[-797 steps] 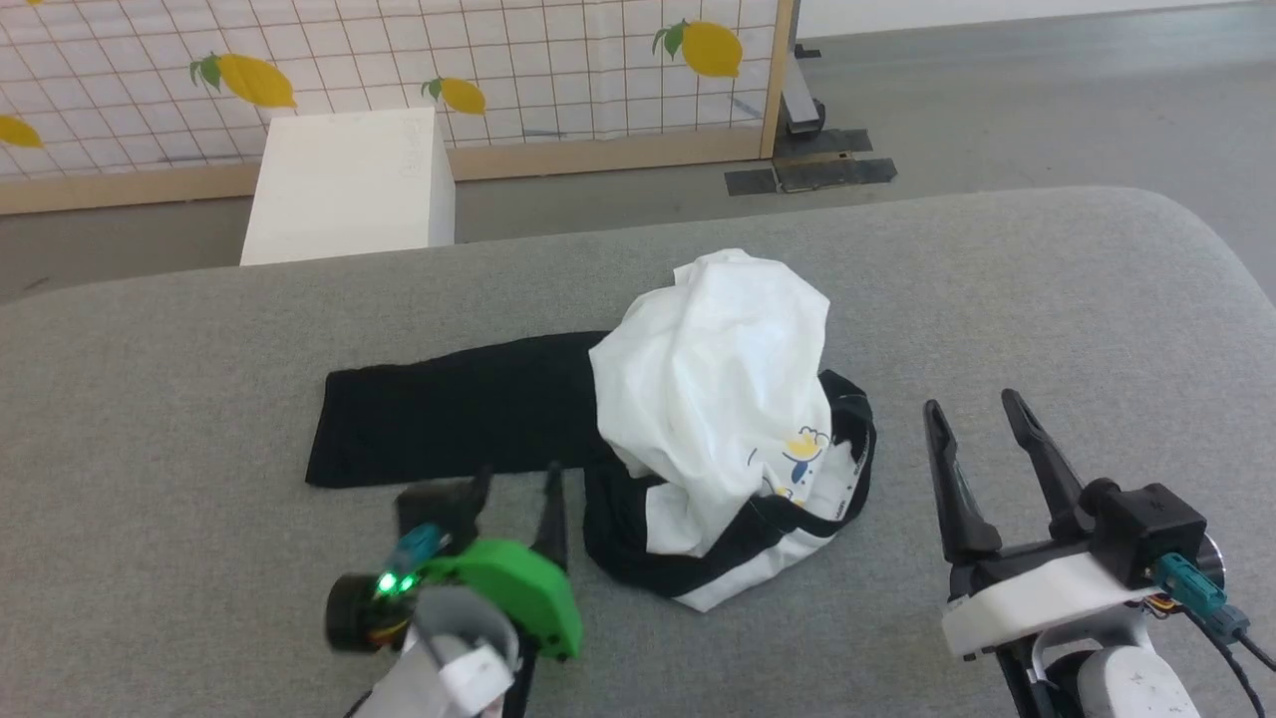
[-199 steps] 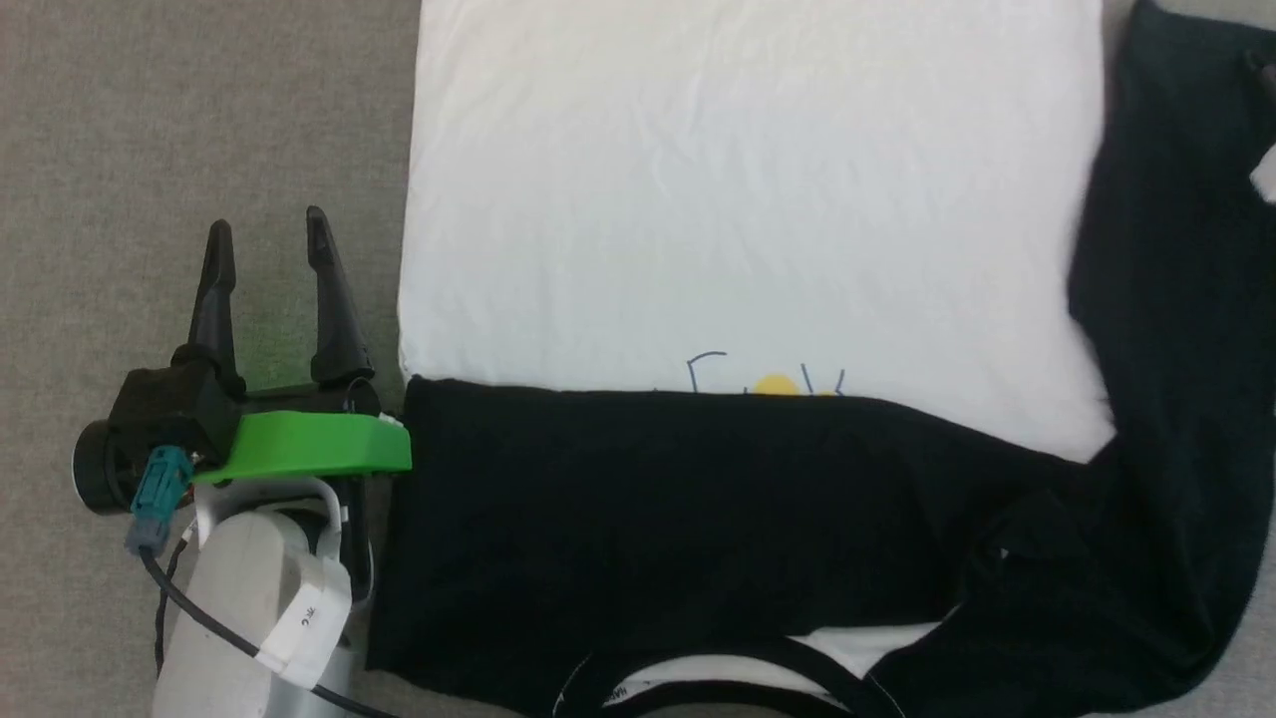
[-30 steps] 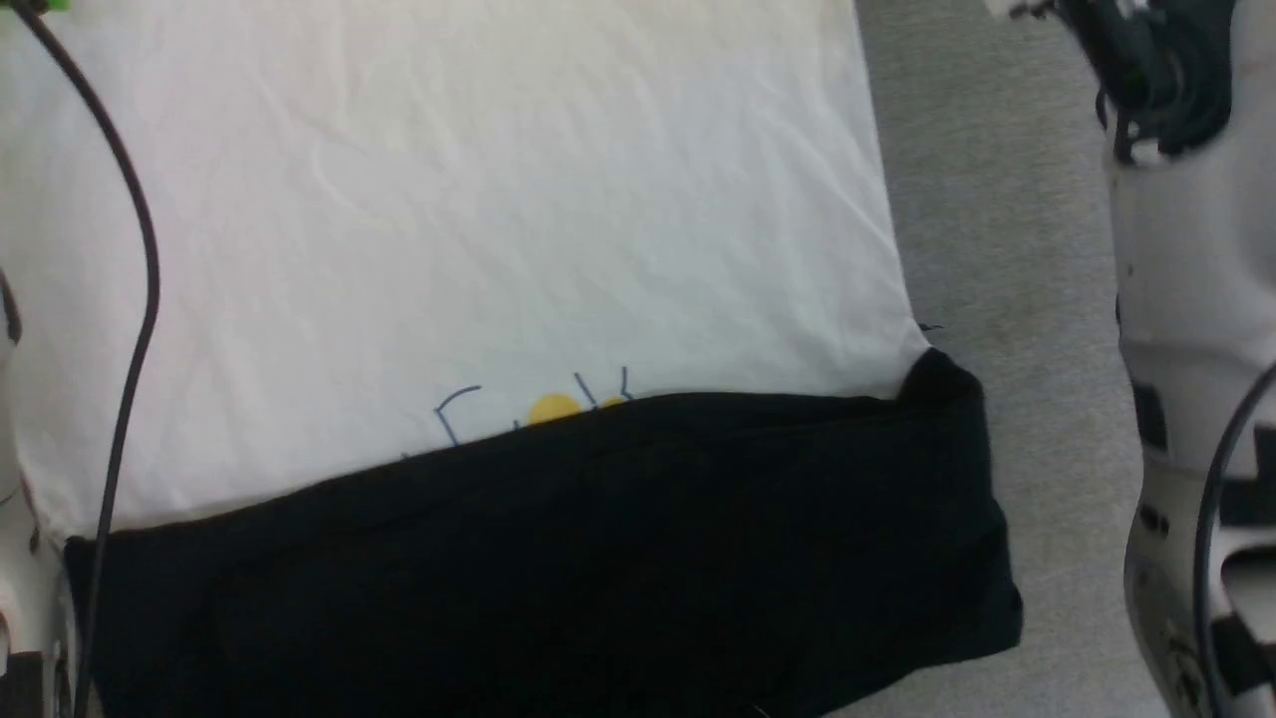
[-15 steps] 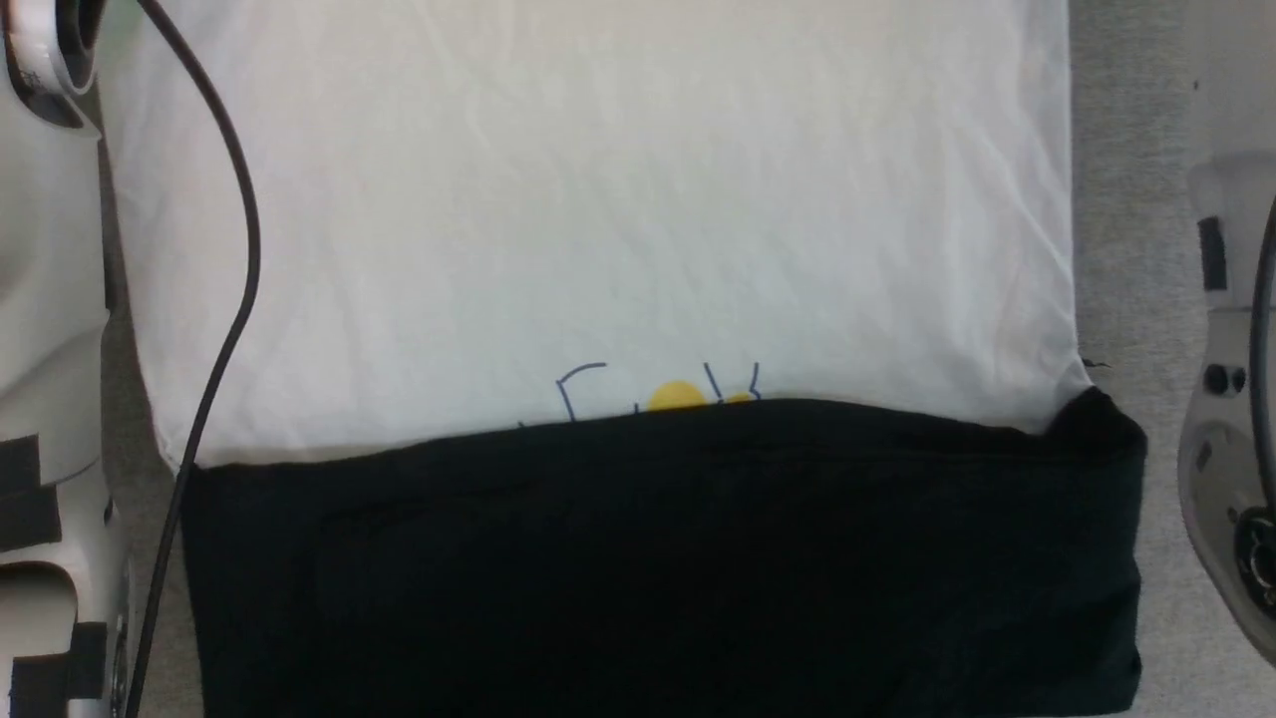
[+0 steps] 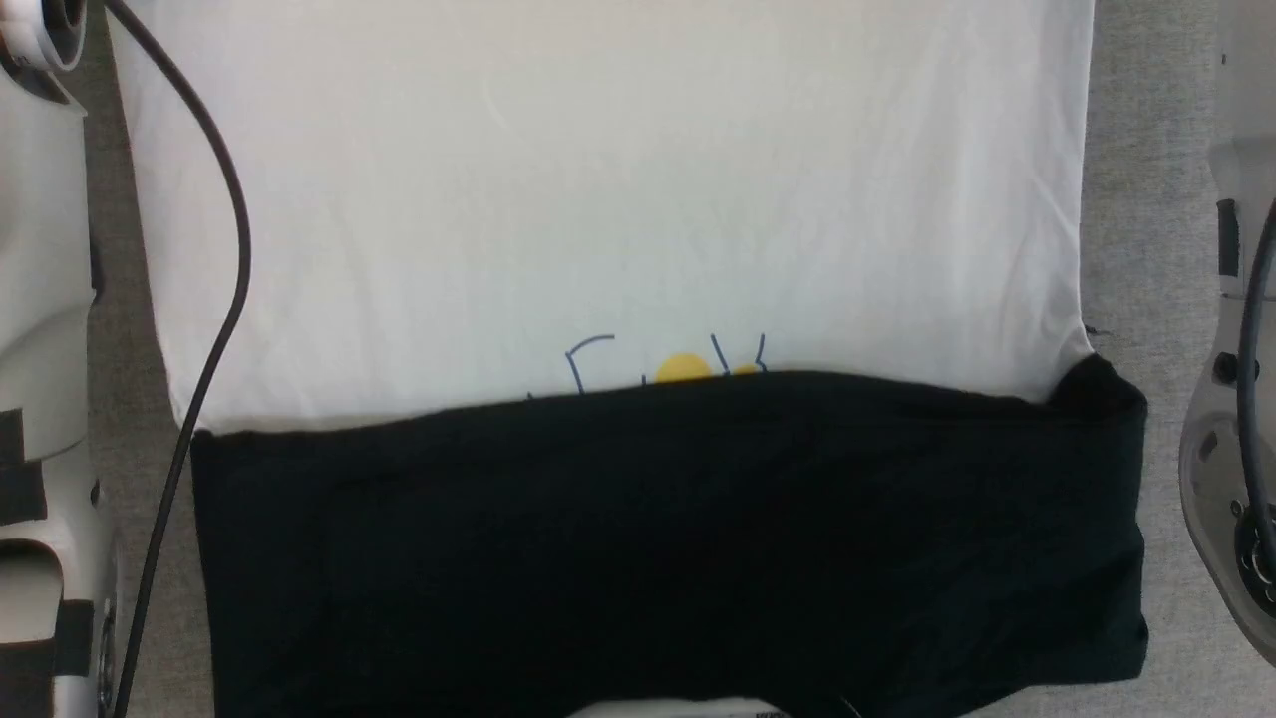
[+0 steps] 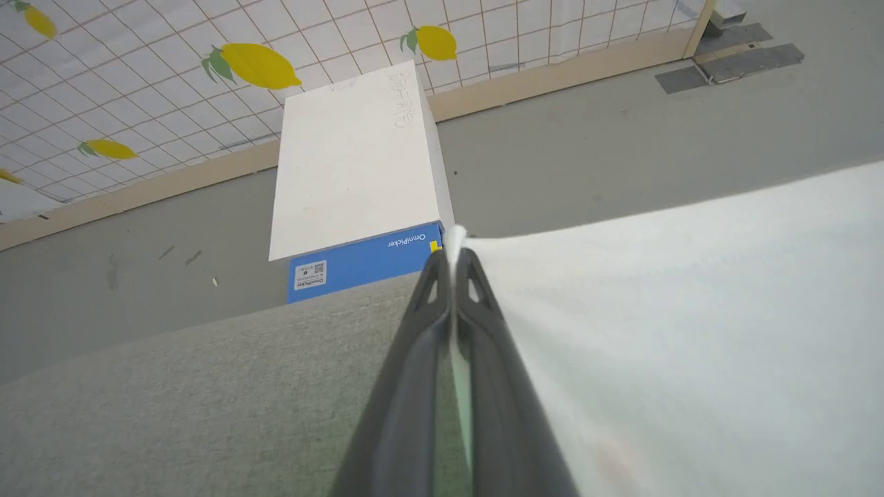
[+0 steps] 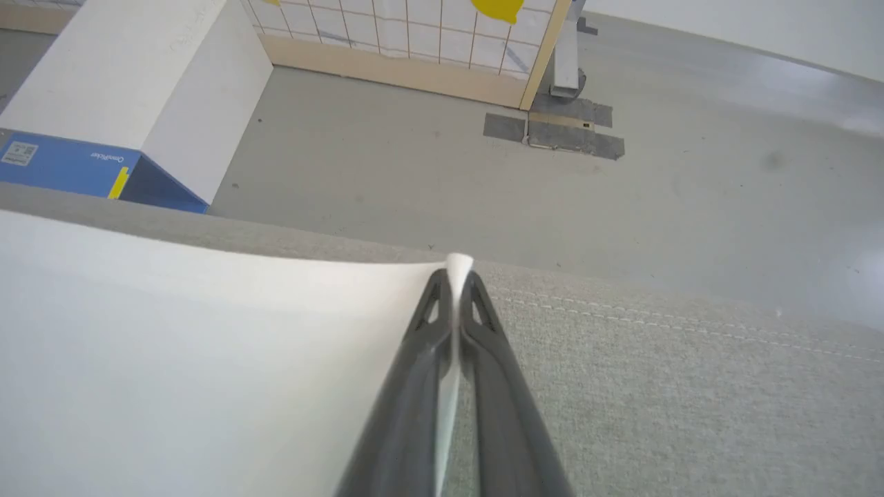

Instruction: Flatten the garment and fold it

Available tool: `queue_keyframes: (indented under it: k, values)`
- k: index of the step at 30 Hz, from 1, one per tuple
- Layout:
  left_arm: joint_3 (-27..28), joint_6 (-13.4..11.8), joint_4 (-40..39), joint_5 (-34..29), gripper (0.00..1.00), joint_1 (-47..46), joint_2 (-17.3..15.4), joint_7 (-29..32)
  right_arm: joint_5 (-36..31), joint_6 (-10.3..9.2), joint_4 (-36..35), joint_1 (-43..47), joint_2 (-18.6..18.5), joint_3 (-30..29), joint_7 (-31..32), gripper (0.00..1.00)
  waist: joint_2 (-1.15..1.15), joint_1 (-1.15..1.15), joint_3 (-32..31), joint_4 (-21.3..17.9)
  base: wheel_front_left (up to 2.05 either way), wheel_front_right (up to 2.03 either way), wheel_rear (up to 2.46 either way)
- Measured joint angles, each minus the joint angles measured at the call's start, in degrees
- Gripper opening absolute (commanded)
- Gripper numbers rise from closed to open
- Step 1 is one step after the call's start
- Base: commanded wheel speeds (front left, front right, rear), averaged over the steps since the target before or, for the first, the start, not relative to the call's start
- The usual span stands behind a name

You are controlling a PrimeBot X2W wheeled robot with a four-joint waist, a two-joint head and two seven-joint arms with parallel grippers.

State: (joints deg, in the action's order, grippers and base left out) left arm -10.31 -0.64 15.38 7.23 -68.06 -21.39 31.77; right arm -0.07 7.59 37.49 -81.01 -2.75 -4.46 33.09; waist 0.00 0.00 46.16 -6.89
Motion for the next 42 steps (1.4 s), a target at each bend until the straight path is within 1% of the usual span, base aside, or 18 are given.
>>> queue_keyframes:
  k: [4,6,9,13,16,20,24,28,31,35,38,42]
  values:
    - [0.2,-0.3,2.2,-0.7,0.0,-0.4,-0.1,-5.7,0.2,0.0,0.2,0.4,0.0,0.5,-5.8,0.0,0.0,0.0,-1.4,-0.1,0.0,0.0,0.0]
    - [0.6,-0.3,3.2,-0.5,0.0,-0.2,-0.1,-8.0,1.5,0.0,0.3,1.1,0.0,1.3,-8.5,0.0,0.0,0.0,-2.4,-0.2,0.0,0.0,0.0]
    - [1.9,0.0,3.3,2.2,0.0,1.5,0.2,-12.7,4.3,0.0,0.0,3.8,-0.1,3.6,-12.6,0.0,0.0,0.0,-4.3,-0.2,0.0,0.0,0.0]
    - [4.0,0.6,0.7,5.6,0.0,9.7,0.5,-18.5,8.8,0.0,-3.0,10.2,-1.3,7.4,-17.5,0.0,0.0,0.0,-7.8,-0.2,0.0,0.0,0.0]
    - [5.3,0.8,-3.5,7.7,0.0,17.7,0.9,-21.7,12.6,0.0,-7.5,15.9,-3.8,10.5,-20.5,0.0,0.0,-0.01,-10.8,0.0,0.0,0.0,0.0]
    - [7.1,0.5,-11.0,10.9,0.0,29.3,2.4,-24.8,16.6,0.0,-15.5,25.1,-7.8,13.2,-22.0,0.0,0.0,-0.01,-15.4,0.3,0.0,0.0,0.0]
    - [7.8,-0.9,-18.0,12.7,0.0,41.5,4.3,-26.4,18.9,0.0,-23.8,36.7,-10.8,13.1,-21.7,0.0,0.0,-0.01,-20.1,0.9,0.0,0.0,0.0]
    - [7.4,-1.8,-22.3,13.5,0.0,52.6,5.7,-26.6,19.7,0.0,-30.9,49.0,-11.2,9.9,-19.2,0.0,0.0,-0.01,-24.8,1.6,0.0,0.0,0.0]
    - [7.2,-2.1,-24.0,15.2,0.0,59.4,7.3,-26.6,19.7,0.01,-35.4,57.9,-10.3,6.5,-16.5,0.0,0.0,-0.01,-28.0,2.3,0.0,0.0,0.0]
    - [6.7,-2.5,-24.5,17.7,0.0,66.5,9.7,-26.8,19.6,0.01,-40.8,69.0,-7.6,2.3,-12.1,0.0,0.0,-0.01,-31.7,3.5,0.0,0.0,0.0]
    - [6.4,-2.5,-23.6,19.3,0.0,70.8,10.7,-26.9,18.0,0.01,-43.8,75.2,-5.8,-0.1,-8.7,0.0,0.0,-0.01,-34.0,4.5,0.0,0.0,0.0]
    - [5.9,-2.1,-21.1,20.4,0.0,75.3,11.2,-27.7,16.9,0.01,-45.8,81.6,-3.6,-1.9,-4.8,0.0,0.0,-0.01,-36.4,5.6,0.0,0.0,0.0]
